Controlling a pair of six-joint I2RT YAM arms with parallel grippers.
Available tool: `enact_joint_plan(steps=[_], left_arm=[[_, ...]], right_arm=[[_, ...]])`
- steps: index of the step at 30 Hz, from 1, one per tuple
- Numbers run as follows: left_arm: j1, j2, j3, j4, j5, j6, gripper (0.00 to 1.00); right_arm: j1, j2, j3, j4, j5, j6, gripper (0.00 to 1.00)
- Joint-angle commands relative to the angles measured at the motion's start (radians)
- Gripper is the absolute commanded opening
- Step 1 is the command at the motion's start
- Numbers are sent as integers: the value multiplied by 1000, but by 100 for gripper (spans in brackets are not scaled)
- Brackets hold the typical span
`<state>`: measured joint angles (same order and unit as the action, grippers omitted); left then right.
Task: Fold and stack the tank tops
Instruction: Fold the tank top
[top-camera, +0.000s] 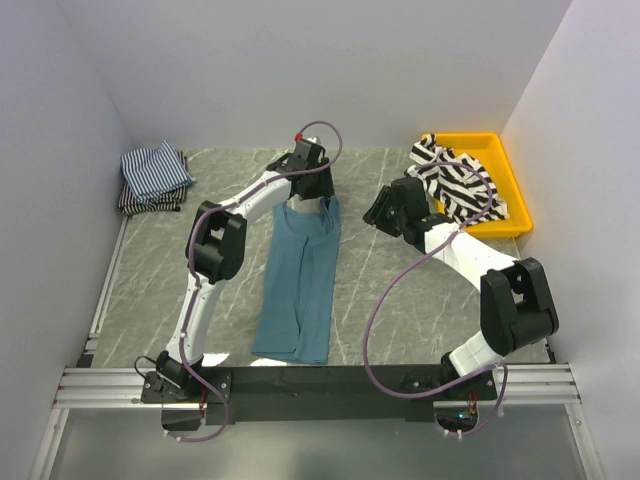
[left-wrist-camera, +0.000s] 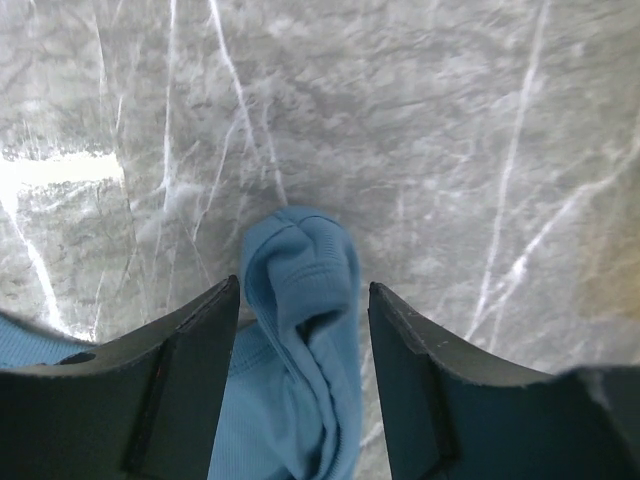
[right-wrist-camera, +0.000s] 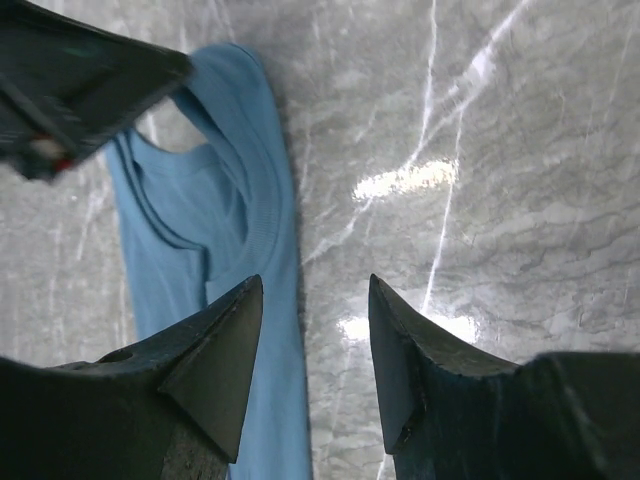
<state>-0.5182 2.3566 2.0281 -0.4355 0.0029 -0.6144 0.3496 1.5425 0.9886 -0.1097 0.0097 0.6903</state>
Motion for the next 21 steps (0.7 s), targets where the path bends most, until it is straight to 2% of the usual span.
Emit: enact_joint_plan(steps=[1, 7, 11, 20, 21], left_arm=[[3, 15, 50, -5, 0, -1, 59], [3, 33, 61, 26, 11, -2, 56], [3, 41, 66, 43, 26, -2, 49], [12, 26, 63, 104, 48, -10, 19], [14, 30, 67, 106, 51, -11, 13]], right_arm=[[-8, -47, -5, 31, 4, -6, 54], [-8, -48, -18, 33, -4, -3, 54], [-6, -47, -33, 45, -7, 0, 53], [18, -44, -85, 91, -45, 5, 51], [28, -44, -90, 93, -48, 5, 51]])
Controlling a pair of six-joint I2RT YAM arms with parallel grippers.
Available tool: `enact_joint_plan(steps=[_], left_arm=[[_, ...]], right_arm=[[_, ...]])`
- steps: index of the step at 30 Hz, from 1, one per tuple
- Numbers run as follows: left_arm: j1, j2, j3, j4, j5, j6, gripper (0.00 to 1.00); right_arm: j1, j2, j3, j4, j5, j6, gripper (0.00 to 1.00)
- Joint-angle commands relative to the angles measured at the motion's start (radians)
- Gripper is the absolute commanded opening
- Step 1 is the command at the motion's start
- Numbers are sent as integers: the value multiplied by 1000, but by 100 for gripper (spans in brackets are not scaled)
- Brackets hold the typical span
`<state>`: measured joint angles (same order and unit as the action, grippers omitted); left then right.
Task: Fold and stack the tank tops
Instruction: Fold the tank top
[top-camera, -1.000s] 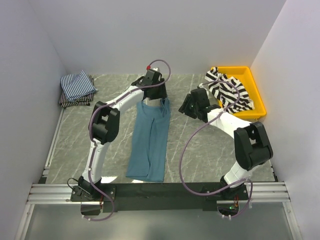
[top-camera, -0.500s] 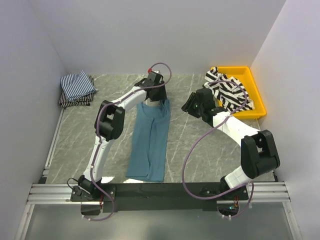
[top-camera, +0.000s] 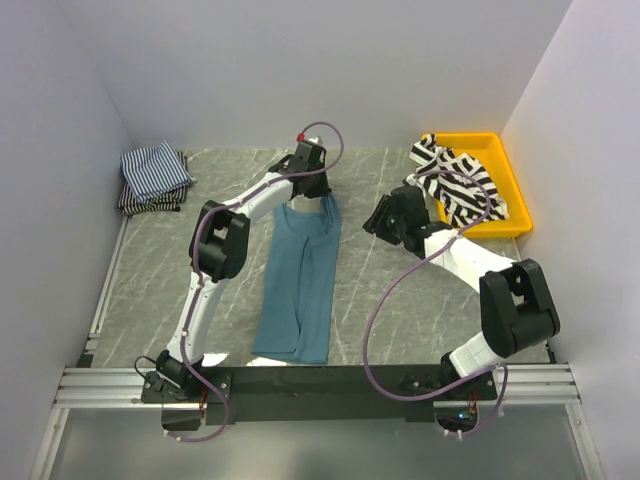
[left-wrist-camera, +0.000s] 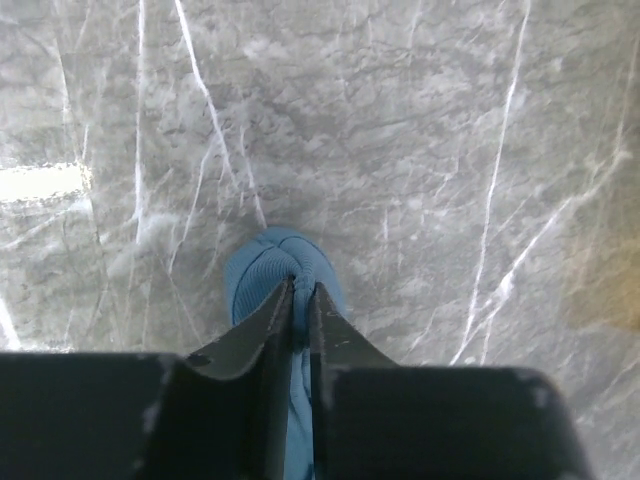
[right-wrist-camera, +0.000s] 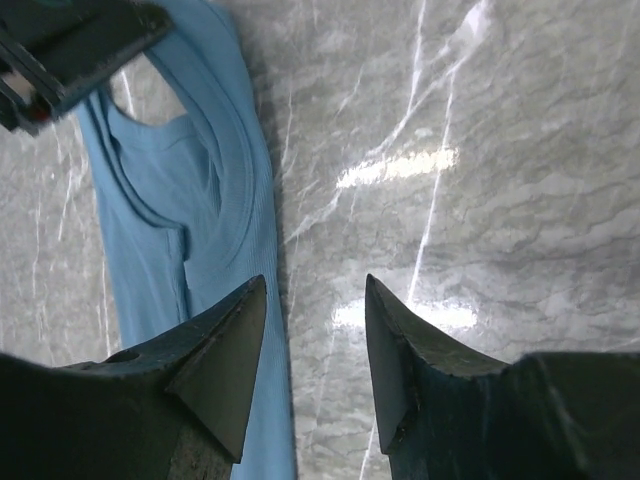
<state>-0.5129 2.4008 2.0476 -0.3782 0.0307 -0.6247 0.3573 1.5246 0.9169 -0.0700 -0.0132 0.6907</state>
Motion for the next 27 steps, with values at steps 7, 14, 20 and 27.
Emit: enact_joint_plan(steps=[7, 14, 20, 27], left_arm=[[20, -48, 16, 127, 52, 0, 0], [56, -92, -82, 206, 83, -4, 0], [80, -104, -129, 263, 132, -3, 1], [96, -118, -147, 295, 146, -4, 0]], right_arm=[[204, -8, -44, 55, 57, 23, 51], [331, 5, -85, 65, 102, 66, 51], [460, 8, -96, 38, 148, 87, 51], [629, 2, -130, -5, 228, 174, 51]])
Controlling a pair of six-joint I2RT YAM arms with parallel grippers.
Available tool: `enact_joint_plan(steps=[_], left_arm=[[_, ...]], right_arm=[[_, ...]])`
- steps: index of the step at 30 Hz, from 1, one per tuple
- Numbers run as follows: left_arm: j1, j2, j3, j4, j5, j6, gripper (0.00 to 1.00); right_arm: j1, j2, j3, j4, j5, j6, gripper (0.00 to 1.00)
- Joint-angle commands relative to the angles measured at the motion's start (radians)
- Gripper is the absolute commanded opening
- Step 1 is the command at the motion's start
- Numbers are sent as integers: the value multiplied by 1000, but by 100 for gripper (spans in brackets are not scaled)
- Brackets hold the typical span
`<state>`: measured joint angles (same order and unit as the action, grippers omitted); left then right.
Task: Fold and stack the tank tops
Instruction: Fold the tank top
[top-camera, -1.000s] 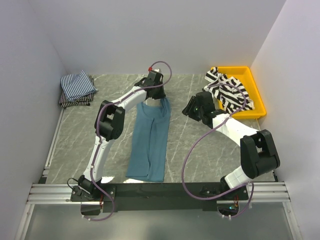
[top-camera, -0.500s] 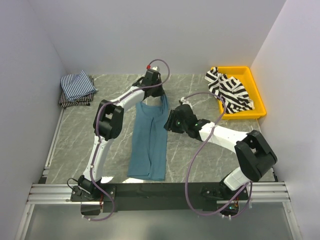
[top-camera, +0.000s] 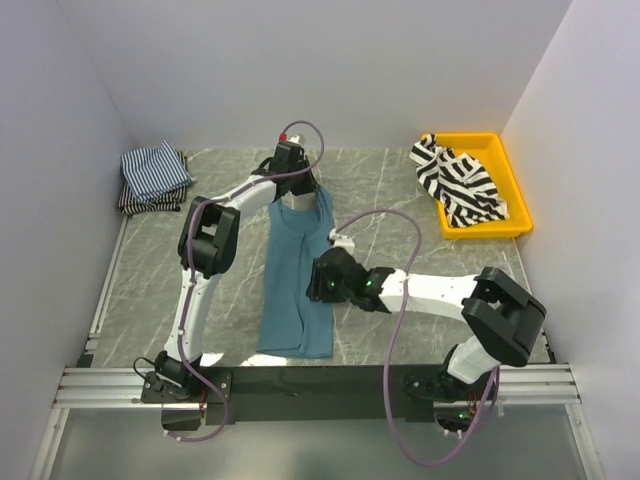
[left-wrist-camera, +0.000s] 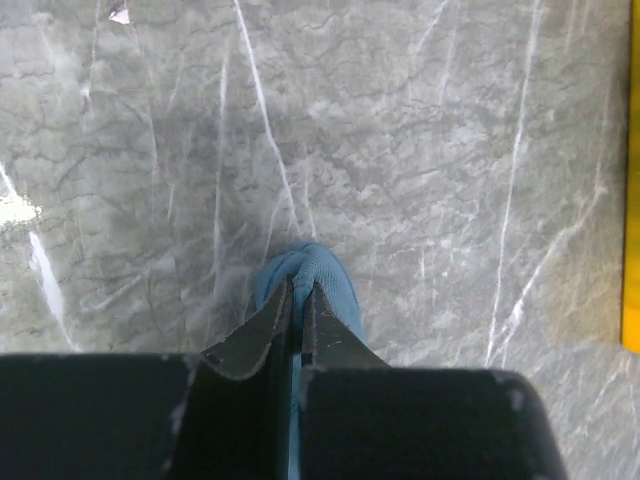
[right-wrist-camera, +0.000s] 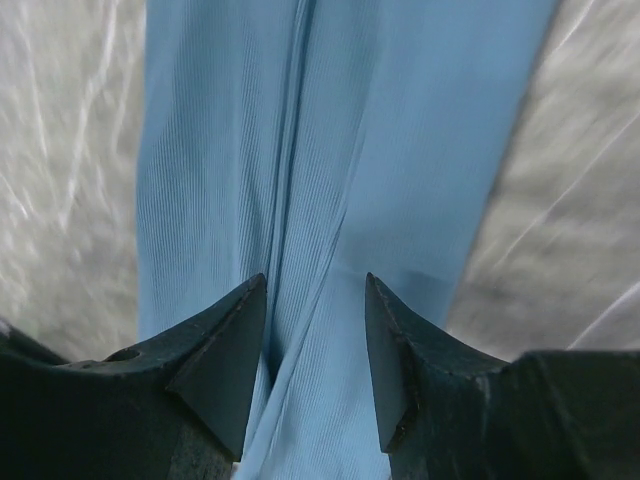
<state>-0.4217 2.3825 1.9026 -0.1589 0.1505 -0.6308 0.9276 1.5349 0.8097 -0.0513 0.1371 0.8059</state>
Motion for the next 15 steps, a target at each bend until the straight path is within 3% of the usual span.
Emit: enact_joint_plan(steps=[1, 6, 15], left_arm=[[9, -101, -4, 79, 27, 0, 1], [24, -97, 9, 78, 29, -1, 1], [61, -57, 55, 78, 34, -10, 1]], right_arm=[[77, -6, -24, -28, 82, 70, 51], [187, 50, -24, -56, 110, 139, 51], [255, 87, -55, -79, 111, 217, 50]])
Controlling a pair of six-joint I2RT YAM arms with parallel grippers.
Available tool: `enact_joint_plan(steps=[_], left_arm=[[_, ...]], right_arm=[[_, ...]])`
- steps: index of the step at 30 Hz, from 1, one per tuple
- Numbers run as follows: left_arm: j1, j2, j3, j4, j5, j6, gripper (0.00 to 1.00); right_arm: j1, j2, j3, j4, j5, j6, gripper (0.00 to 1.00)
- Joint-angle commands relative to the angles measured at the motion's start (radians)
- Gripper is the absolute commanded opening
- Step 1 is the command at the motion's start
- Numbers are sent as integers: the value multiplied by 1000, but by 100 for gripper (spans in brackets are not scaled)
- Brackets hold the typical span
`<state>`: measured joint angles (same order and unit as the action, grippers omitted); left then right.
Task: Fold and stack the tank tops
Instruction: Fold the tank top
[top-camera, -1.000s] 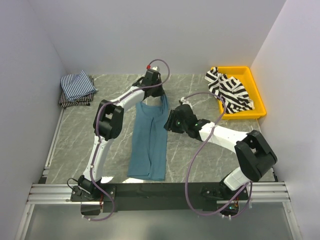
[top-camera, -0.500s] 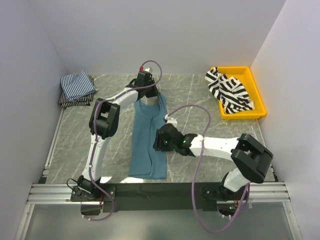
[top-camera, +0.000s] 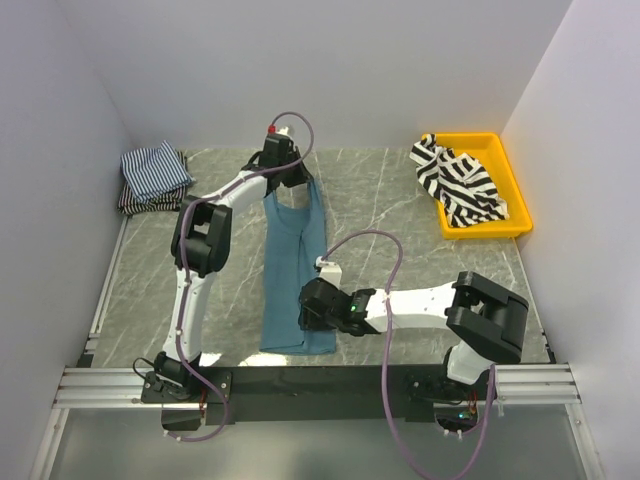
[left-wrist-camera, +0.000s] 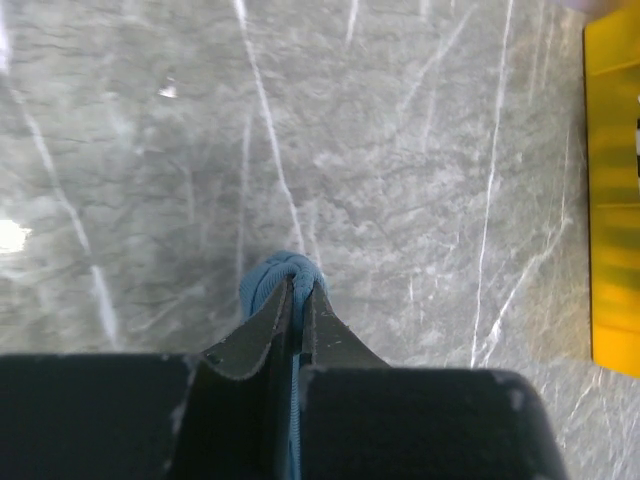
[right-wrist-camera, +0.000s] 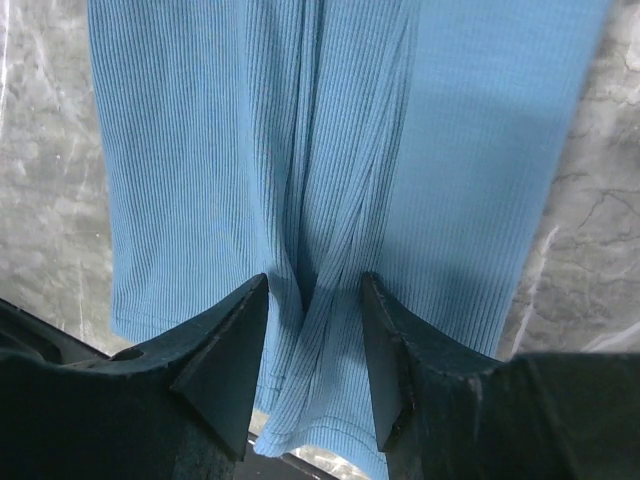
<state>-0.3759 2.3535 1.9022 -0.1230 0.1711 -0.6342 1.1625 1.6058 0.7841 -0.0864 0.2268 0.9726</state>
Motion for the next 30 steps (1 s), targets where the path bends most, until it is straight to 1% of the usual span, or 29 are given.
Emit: enact_joint_plan(steps=[1, 9, 16, 18, 19, 20, 22, 23, 25, 26, 28, 29, 30], left_arm=[[22, -23, 64, 43, 16, -9, 0], [51, 20, 74, 101, 60, -28, 1], [52, 62, 86, 115, 80, -42, 1], [54, 63, 66, 115, 77, -50, 2], [55, 61, 63, 144, 74, -53, 4], [57, 59, 58, 146, 71, -55, 10], [61, 56, 55, 152, 74, -56, 16], [63, 49, 55, 157, 74, -56, 26], [69, 35, 58, 164, 80, -58, 37], [72, 17, 60, 166, 82, -62, 44], [75, -12, 57, 169, 87, -61, 51], [75, -49, 55, 164, 82, -55, 56], [77, -71, 38, 163, 74, -53, 57]], right_arm=[[22, 16, -32, -42, 23, 54, 50], [28, 32, -37, -33, 3, 63, 50], [31, 34, -32, -52, 8, 66, 50], [31, 25, -28, -58, 14, 66, 51], [28, 20, -28, -64, 17, 64, 51], [29, 16, -28, -67, 19, 66, 51], [28, -10, -29, -75, 26, 64, 53], [26, -23, -28, -78, 34, 57, 54], [19, -62, -23, -93, 51, 48, 56], [6, -75, -19, -99, 55, 40, 56], [-13, -127, -19, -107, 60, 28, 58], [-39, -148, -23, -110, 62, 22, 58], [-53, -191, -31, -111, 66, 15, 58]])
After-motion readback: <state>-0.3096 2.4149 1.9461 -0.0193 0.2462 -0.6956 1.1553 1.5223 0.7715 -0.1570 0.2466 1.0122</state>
